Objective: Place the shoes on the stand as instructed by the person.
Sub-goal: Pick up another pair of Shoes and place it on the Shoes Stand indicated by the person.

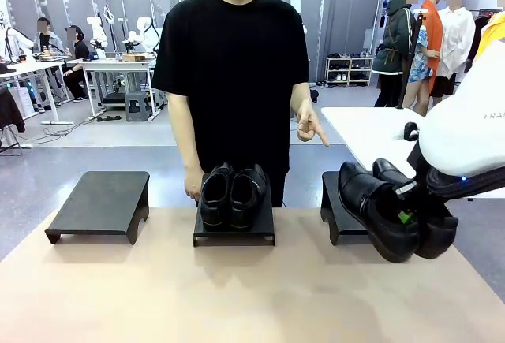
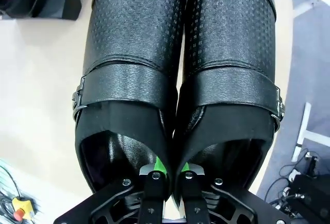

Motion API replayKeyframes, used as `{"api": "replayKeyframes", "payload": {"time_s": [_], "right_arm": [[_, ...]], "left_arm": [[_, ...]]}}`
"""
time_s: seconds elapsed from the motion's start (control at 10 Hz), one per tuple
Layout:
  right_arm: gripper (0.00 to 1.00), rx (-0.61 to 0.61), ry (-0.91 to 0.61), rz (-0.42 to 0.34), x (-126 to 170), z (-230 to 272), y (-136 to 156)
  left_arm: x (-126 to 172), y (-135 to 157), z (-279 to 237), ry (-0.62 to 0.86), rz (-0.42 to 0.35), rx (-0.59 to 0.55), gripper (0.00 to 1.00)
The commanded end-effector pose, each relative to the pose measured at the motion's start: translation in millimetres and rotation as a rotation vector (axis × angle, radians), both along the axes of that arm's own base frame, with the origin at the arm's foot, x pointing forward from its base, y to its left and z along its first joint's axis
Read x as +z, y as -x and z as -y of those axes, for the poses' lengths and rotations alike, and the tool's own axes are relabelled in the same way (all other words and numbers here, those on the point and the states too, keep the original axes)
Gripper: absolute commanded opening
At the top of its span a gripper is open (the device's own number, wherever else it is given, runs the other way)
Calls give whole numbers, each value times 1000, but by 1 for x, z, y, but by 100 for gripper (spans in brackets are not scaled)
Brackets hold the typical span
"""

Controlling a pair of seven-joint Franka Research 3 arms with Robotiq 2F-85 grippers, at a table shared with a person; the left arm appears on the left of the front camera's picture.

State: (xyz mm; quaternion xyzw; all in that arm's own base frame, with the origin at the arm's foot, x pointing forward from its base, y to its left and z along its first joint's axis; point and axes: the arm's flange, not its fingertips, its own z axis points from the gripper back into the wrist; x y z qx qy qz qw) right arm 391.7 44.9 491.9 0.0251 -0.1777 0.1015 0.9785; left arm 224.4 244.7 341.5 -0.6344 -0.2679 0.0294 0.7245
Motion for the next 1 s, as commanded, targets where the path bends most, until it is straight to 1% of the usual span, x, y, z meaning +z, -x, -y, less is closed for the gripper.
{"api": "replayKeyframes", "payload": {"time_s": [0.0, 0.3, 0.5, 0.9], "right_arm": [[0, -43, -8, 59, 14, 4, -30], [0, -36, -15, 93, 38, 10, -55], [0, -39, -28, 77, 47, 11, -74], [0, -36, -58, 29, 53, 16, -112]], "left_arm": [[2, 3, 1, 3, 12, -7, 100], [2, 3, 1, 3, 12, -7, 100], [2, 3, 1, 3, 12, -7, 100], [2, 3, 1, 3, 12, -7, 100]]}}
